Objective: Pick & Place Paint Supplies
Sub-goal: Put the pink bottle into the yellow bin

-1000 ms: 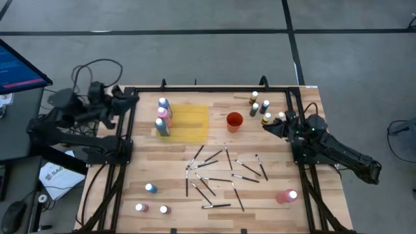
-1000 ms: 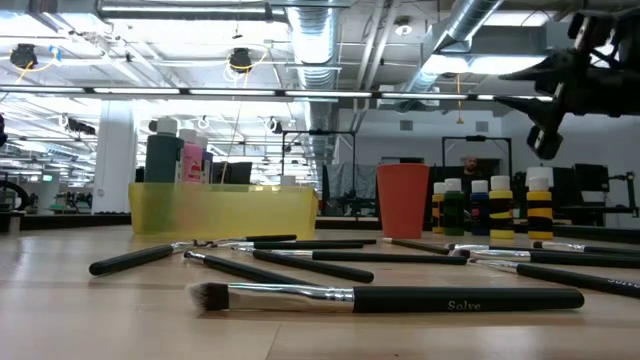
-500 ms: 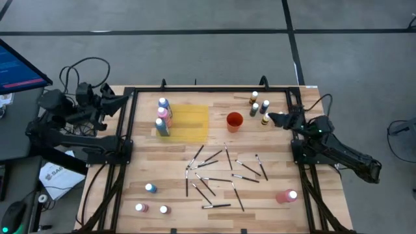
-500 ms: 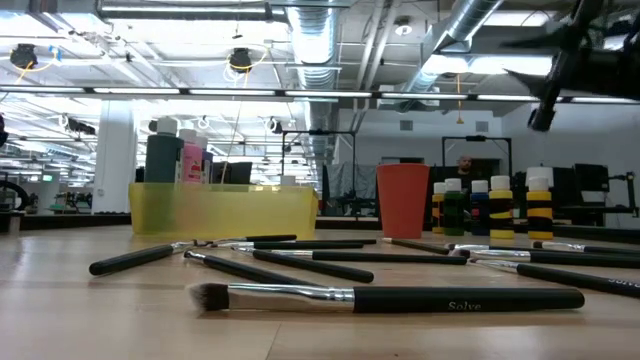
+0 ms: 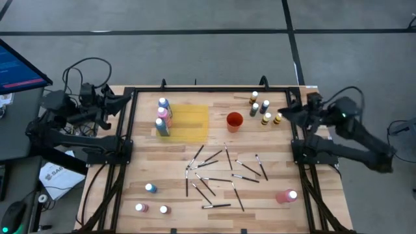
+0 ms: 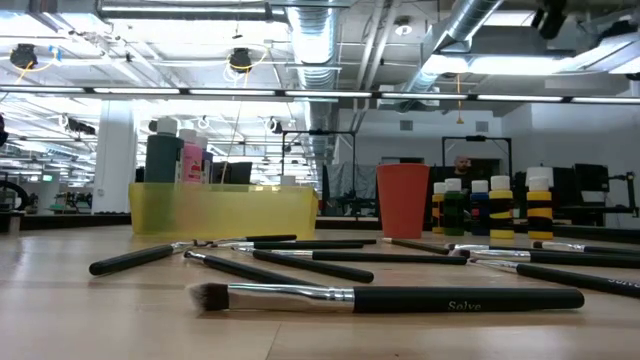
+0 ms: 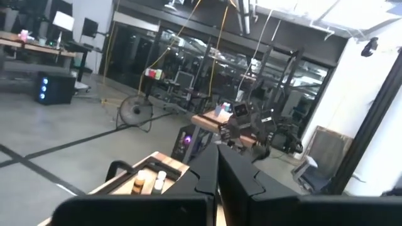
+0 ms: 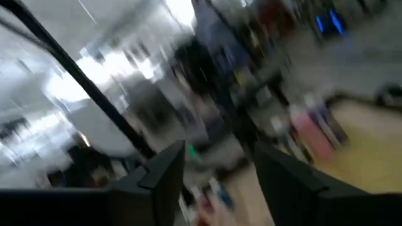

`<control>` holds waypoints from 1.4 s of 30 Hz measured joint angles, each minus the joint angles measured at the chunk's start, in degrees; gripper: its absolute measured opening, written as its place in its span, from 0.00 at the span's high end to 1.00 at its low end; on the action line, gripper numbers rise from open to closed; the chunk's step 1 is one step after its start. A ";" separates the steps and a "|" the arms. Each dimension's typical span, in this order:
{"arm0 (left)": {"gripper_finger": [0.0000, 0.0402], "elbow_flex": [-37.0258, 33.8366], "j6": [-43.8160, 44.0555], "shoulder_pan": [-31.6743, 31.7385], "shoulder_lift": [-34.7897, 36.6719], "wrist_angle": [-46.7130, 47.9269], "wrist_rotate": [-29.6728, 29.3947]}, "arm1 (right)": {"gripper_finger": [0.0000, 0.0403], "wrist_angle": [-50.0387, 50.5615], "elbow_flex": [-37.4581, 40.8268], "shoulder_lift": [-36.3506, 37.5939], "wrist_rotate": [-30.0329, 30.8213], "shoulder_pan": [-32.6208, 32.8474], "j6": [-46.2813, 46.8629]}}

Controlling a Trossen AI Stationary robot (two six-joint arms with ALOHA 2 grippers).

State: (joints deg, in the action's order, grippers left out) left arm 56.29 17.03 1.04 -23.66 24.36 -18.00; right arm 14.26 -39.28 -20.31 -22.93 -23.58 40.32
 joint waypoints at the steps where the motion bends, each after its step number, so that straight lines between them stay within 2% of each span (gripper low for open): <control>1: 1.00 0.00 0.35 0.00 0.02 0.54 -0.02 | 0.50 4.93 -2.79 -2.32 -0.41 0.89 -1.88; 5: 1.00 -0.02 1.23 0.00 0.00 1.84 0.02 | 0.44 23.62 -11.34 -12.51 -1.04 5.14 -7.23; 11: 1.00 -0.02 2.40 0.00 0.00 5.44 0.10 | 0.43 48.23 -20.94 -27.62 -1.12 13.42 -7.80; 18: 1.00 -0.71 2.43 0.00 0.02 7.39 0.15 | 0.45 66.47 -26.28 -39.52 -0.99 24.77 -5.03; 22: 1.00 -2.43 2.53 0.00 0.04 7.50 0.23 | 0.44 70.68 -27.07 -43.34 -0.90 32.10 -0.66; 28: 1.00 -5.65 3.53 0.00 0.04 7.60 0.39 | 0.43 71.16 -29.76 -45.43 -0.69 45.20 10.77; 35: 1.00 -9.07 5.75 0.00 1.25 7.61 1.42 | 0.43 70.64 -34.61 -47.27 7.66 60.04 23.31; 42: 1.00 -14.08 7.52 0.00 7.82 7.25 3.37 | 0.43 69.21 -35.13 -50.37 11.32 70.54 30.74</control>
State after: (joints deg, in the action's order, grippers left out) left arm 42.21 24.55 1.04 -15.84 31.62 -14.63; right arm 83.48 -74.41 -70.68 -11.60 46.95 71.06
